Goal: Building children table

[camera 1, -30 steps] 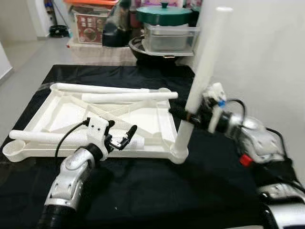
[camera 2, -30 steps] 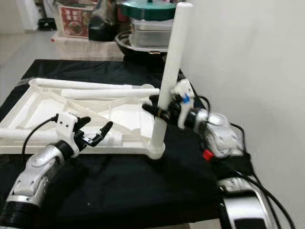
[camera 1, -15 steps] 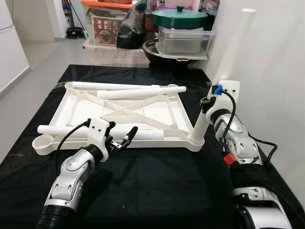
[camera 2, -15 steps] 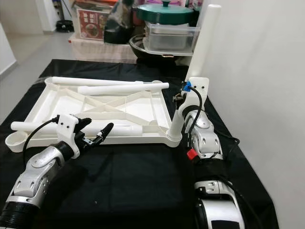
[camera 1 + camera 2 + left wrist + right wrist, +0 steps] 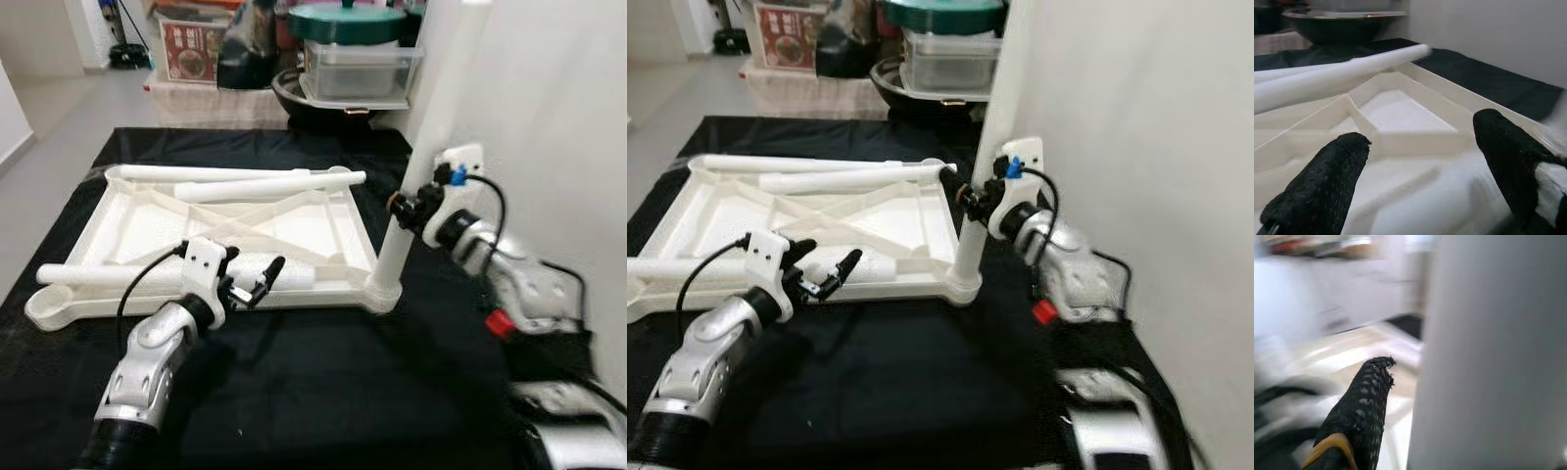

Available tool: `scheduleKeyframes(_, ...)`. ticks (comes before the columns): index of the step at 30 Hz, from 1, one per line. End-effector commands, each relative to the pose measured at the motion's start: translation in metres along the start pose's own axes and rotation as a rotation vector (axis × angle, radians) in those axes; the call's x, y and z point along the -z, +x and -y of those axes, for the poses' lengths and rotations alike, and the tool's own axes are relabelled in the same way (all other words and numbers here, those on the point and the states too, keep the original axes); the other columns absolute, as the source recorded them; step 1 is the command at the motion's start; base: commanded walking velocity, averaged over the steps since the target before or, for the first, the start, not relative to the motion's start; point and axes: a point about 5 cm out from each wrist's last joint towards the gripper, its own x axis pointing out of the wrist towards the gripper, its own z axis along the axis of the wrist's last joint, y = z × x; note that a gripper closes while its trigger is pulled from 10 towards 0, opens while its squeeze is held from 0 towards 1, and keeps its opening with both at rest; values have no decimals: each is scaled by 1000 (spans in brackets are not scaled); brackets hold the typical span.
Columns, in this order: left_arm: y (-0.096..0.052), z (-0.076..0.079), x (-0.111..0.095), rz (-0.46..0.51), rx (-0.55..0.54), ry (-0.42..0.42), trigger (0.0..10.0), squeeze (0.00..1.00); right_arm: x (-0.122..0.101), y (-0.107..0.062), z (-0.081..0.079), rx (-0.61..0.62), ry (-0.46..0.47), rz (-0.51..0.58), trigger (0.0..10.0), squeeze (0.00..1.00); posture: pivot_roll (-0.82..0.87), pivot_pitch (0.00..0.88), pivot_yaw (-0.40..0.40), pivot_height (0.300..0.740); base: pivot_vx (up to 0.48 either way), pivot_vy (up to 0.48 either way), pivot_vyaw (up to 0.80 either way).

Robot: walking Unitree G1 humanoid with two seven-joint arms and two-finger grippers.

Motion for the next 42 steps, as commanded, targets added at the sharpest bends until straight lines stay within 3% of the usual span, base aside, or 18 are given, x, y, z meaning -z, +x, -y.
scheduleKeyframes(1,0,2,2,-10,7,1,10000,0,0,9,-22,-189,-13,-1,10000,0,16,0,-101,740,0,0,0)
scheduleKeyframes(3,0,2,2,-10,7,2,10000,0,2,9,-21,-193,-21,-17,10000,0,16,0,-101,740,0,0,0)
scheduleKeyframes(4,0,2,2,-11,6,5,10000,0,7,11,-21,-191,-18,-35,4118,0,21,0,-102,740,0,0,0)
scheduleKeyframes(5,-1,1,2,-12,4,7,10000,0,11,12,-20,-185,3,-36,0,0,24,0,-104,740,0,0,0)
scheduleKeyframes(8,-2,0,2,-13,0,8,10000,0,19,17,-7,-78,38,-58,0,0,25,0,-101,740,0,0,0)
scheduleKeyframes(12,-2,0,2,-14,2,11,10000,0,40,17,42,445,82,-184,0,0,23,0,-98,740,0,0,0)
scheduleKeyframes(13,-2,0,2,-14,2,11,10000,0,40,17,42,445,82,-184,0,0,23,0,-98,740,0,0,0)
scheduleKeyframes(15,-1,0,2,-13,3,12,10000,0,51,5,58,710,136,-214,0,0,21,0,-97,740,0,0,0)
scheduleKeyframes(18,0,1,2,-11,5,11,10000,0,69,-12,59,962,206,-221,0,0,23,0,-97,740,0,0,0)
scheduleKeyframes(20,0,1,2,-11,6,11,10000,0,72,-9,53,967,212,-233,0,0,24,0,-96,740,0,0,0)
scheduleKeyframes(21,0,1,2,-12,6,12,10000,0,72,-4,47,965,210,-235,824,0,24,0,-96,740,0,0,0)
scheduleKeyframes(22,0,1,2,-12,6,12,10000,0,70,4,39,926,191,-221,10000,0,22,0,-93,740,0,0,0)
scheduleKeyframes(27,-1,0,2,-14,8,14,10000,0,60,20,30,877,187,-129,10000,0,21,0,-91,740,0,0,0)
scheduleKeyframes(28,0,0,2,-13,9,15,10000,0,56,20,34,876,195,-102,10000,1000,22,0,-92,740,0,0,0)
scheduleKeyframes(31,0,0,1,-11,9,16,10000,0,44,22,42,829,188,-65,10000,1000,23,0,-93,740,0,0,0)
scheduleKeyframes(32,0,0,1,-10,8,15,10000,0,34,25,43,747,201,-11,10000,0,20,0,-93,740,0,0,0)
scheduleKeyframes(35,0,1,2,-11,10,14,10000,0,1,25,24,322,180,129,10000,0,21,0,-95,740,0,0,0)
scheduleKeyframes(42,-1,1,2,-10,10,10,10000,0,3,5,-7,-87,93,19,10000,0,23,0,-98,740,0,0,0)
